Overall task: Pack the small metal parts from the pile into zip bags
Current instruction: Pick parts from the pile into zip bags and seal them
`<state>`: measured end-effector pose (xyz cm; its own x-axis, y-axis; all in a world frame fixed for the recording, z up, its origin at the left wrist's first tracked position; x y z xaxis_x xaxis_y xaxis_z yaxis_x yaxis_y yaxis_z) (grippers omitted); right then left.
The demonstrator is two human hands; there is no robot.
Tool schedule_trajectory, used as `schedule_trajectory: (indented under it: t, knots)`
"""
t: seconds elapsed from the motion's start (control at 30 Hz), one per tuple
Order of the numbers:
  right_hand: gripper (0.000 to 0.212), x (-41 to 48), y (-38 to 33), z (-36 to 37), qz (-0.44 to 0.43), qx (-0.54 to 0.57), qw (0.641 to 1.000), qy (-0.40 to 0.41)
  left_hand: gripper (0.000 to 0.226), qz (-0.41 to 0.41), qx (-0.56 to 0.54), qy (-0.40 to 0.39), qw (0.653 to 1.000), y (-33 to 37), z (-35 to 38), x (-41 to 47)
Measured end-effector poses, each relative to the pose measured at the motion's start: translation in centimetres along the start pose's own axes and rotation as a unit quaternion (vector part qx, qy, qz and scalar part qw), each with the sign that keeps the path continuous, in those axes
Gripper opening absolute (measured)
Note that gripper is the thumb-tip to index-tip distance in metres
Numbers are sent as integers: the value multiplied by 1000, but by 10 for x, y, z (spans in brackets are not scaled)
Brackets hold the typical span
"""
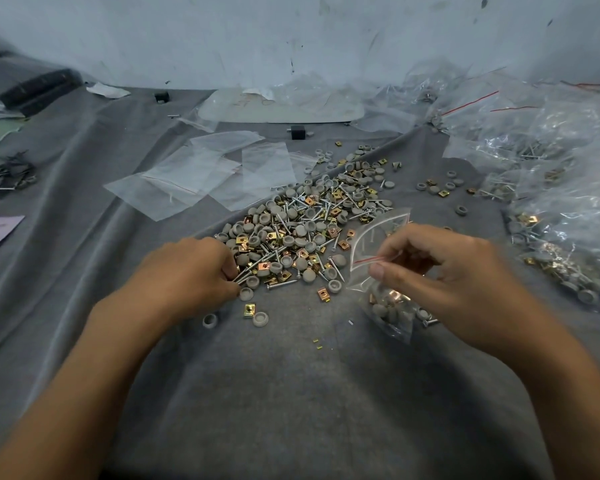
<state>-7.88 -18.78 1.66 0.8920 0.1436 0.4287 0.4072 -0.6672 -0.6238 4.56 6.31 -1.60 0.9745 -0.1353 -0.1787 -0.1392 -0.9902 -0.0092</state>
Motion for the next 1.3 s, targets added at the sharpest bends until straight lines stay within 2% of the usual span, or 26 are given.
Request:
schedule_trajectory:
  t: [0.1, 0.3, 0.37, 0.5, 0.63, 0.83, 1.0, 1.3]
  knots:
    - [10, 0, 1, 2, -2, 1, 1000, 1, 12, -5, -4, 33, 999, 9, 2, 1]
    - [11, 1, 3, 4, -8, -2, 1000, 0, 11, 0, -49, -29, 998, 9, 12, 2]
    - [10, 1, 3, 4, -8, -2, 1000, 1, 10, 5, -61, -26, 998, 9, 10, 2]
    - [10, 0, 3, 4, -7, 0, 1000, -1, 15, 9, -37, 25, 999, 7, 6, 4]
    - [11, 0, 2, 3, -6, 1, 1000, -5, 21, 5, -32, 27, 999, 2, 7, 7]
    - [12, 0, 1, 2, -5, 0, 1000, -6, 13, 27, -2, 36, 999, 6, 6, 5]
    - [12, 0, 2, 1, 2, 6, 1000, -4, 11, 46, -9, 84, 995, 10, 1, 2]
    - [12, -1, 4, 1, -2, -5, 1000, -7, 18, 35, 31, 49, 998, 12, 5, 1]
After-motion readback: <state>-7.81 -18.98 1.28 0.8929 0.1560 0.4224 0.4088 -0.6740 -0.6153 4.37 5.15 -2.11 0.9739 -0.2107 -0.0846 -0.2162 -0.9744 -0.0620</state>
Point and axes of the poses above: each hand's wrist, its own x-axis towards the middle knuckle, its own z-axis out of the palm, y = z × x, the point moved 6 cm from there along x, towards the middle knuckle, and after that the axes turned 11 degrees about -z, right-handed, at the moved point
